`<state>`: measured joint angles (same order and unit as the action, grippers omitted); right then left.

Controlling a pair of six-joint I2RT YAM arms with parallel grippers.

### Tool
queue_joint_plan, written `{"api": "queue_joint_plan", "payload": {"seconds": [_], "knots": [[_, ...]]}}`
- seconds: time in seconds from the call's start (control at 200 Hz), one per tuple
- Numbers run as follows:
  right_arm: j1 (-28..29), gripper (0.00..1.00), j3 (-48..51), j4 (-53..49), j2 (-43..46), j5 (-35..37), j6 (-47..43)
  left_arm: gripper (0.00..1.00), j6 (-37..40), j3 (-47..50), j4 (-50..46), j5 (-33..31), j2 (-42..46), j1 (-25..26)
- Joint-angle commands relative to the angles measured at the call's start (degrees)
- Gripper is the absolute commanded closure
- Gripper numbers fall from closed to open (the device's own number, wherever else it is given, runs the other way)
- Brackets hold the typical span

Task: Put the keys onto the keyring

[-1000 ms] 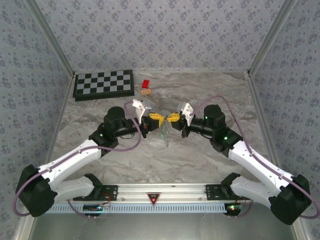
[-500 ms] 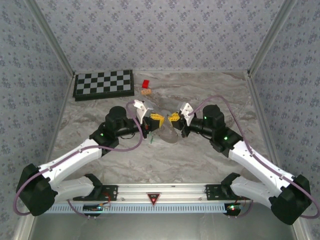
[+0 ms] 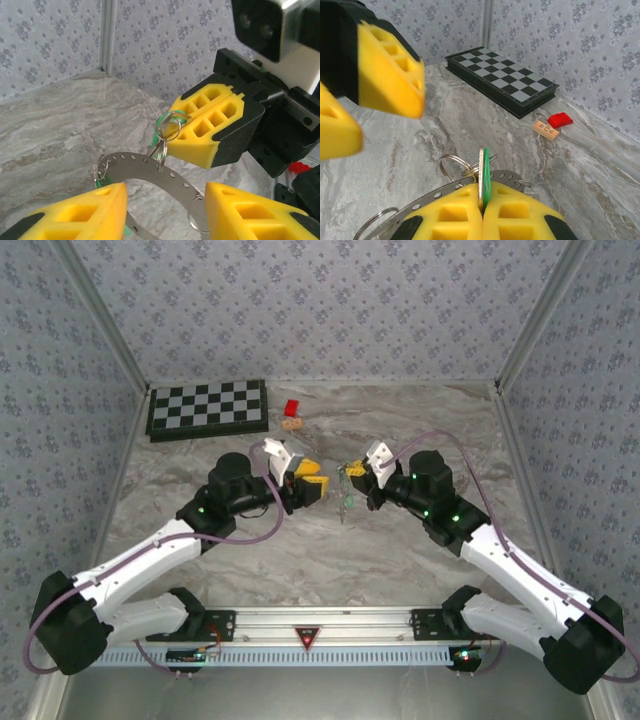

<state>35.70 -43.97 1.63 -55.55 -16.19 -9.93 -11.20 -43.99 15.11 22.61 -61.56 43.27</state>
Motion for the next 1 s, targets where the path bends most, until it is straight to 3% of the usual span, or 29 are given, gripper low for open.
{"api": "queue_joint_plan", "payload": {"seconds": [0.0, 0.185, 0.385, 0.425, 0.994], "knots": [[-0.1, 1.0, -1.8, 1.1, -0.1, 2.4, 0.0, 0.49, 0.0, -0.8, 0.9, -2.5, 2.4, 0.1], [-0.1, 1.0, -3.3, -0.1, -3.8, 4.2, -0.1, 0.22, -0.7, 0.4, 0.5, -8.4, 5.2, 0.0], [-0.1, 1.0, -4.9, 2.8, -9.4, 4.5, 0.3, 0.12, -1.5, 2.6, 0.7, -14.2, 10.1, -0.2], [-0.1, 1.0, -5.9, 3.2, -11.0, 4.3, 0.4, 0.04, -1.7, 3.2, 0.8, -15.5, 11.1, -0.3], [-2.5, 1.0, -29.9, 14.3, -44.5, 7.4, 3.8, 0.0, -1.0, 7.8, -4.2, -22.3, 24.3, -0.9]]}}
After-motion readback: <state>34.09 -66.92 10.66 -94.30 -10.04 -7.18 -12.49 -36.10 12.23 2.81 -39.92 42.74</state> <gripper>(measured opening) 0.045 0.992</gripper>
